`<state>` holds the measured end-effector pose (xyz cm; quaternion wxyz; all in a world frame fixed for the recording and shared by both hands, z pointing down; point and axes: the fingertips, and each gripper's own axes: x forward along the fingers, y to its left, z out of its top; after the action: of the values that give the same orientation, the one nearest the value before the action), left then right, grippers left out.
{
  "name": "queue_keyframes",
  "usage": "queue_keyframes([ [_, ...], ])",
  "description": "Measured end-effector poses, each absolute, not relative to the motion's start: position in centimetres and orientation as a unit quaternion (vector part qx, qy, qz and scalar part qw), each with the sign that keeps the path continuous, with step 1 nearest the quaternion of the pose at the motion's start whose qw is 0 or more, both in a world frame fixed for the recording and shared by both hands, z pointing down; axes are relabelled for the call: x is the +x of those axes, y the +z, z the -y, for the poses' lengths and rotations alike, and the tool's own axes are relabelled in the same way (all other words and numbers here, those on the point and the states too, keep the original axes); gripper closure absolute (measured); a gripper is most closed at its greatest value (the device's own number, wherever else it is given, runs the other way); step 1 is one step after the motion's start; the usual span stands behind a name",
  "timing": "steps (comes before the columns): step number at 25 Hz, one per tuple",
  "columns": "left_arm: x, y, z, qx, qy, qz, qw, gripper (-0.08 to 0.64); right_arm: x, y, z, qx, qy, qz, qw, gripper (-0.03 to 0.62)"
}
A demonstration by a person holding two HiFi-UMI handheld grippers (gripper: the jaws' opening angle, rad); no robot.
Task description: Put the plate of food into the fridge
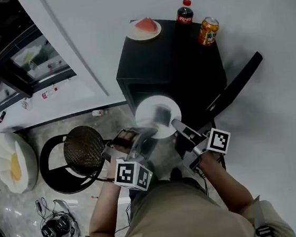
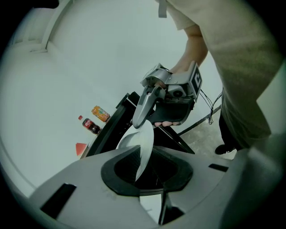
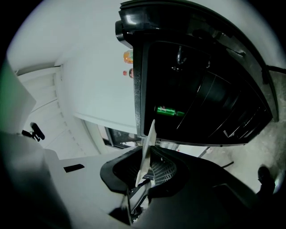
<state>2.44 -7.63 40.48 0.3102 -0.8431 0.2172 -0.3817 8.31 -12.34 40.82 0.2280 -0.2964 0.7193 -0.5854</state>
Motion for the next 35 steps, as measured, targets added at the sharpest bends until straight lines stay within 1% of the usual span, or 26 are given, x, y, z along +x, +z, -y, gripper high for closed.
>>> queue_keyframes([
  [20,1.5,45.8,7.7,-0.86,-0.4,-0.22,0.228,0.471,7.5,46.3,12.6,-0.314,-0.619,-0.689,0.211,0.543],
  [23,1.2,46.5,7.9,-0.865,-0.399,-0.22,0.211,0.445,7.5,47.1,12.7,-0.319,-0.627,-0.678,0.212,0.554],
  [35,0.8,49.4,8.3,-0.867,-0.41,-0.204,0.198,0.443,7.4,50.7,12.8,-0.349,-0.666,-0.623,0.213,0.558],
])
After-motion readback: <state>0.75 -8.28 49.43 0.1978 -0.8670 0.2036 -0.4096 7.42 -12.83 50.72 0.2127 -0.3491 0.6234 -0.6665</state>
